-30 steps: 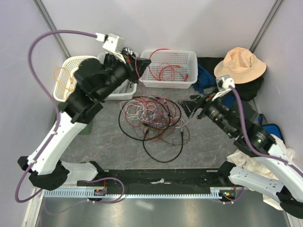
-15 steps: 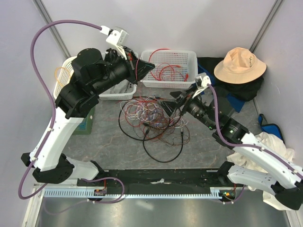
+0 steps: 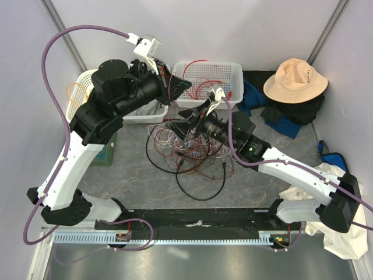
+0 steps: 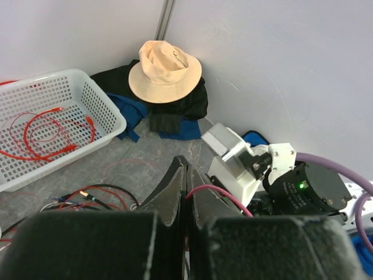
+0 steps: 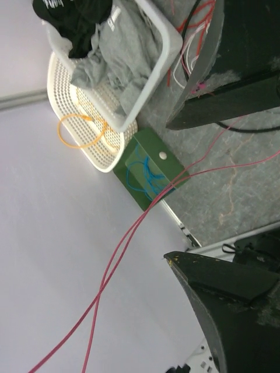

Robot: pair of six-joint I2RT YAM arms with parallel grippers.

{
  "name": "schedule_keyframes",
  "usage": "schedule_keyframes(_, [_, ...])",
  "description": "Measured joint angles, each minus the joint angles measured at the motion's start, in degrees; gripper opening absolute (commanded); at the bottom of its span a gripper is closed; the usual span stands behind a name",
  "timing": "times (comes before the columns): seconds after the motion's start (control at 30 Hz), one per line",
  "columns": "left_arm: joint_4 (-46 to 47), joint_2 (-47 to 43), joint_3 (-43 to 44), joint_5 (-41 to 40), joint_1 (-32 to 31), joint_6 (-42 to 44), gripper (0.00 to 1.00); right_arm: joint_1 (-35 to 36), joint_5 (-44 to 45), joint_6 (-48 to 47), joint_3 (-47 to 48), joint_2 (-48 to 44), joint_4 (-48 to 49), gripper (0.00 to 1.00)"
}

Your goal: Untangle the cables

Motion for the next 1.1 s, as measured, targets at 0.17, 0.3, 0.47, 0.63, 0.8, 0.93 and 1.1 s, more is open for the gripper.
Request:
schedule_keyframes(0.17, [-0.2, -0.2, 0.0, 0.0, 0.0, 0.0, 0.02, 1.4, -1.4, 0.7, 0.5, 3.0, 3.8, 0.71])
schedule_keyframes(0.3, [-0.2, -0.7, 0.0, 0.0, 0.0, 0.0, 0.02, 1.8, -1.5, 0.9, 0.8, 6.0, 6.6, 0.42])
schedule_keyframes(0.47, [-0.2, -1.9, -0.5, -0.1, 0.0, -0.4, 0.03, 1.7, -0.7, 1.2, 0.7, 8.6, 8.7, 0.00])
schedule_keyframes(0.63, [-0.2, -5.1, -4.4, -2.3, 0.0, -0.3, 0.27, 1.7, 3.1, -0.3, 0.6, 6.4, 6.1, 0.00])
schedule_keyframes(0.8, [0.2, -9.9, -12.5, -7.5, 0.0, -0.3, 0.73, 1.7, 10.9, -5.0, 3.8, 1.4, -4.6, 0.00])
schedule_keyframes(0.93, [-0.2, -13.5, -20.8, -13.7, 0.0, -0.9, 1.00, 1.4, 17.8, -10.1, 14.1, -0.1, -13.7, 0.00])
schedule_keyframes(1.1, [-1.2, -16.5, -29.0, -20.3, 0.0, -1.2, 1.00, 1.2, 24.7, -14.3, 23.6, -1.5, -20.5, 0.00])
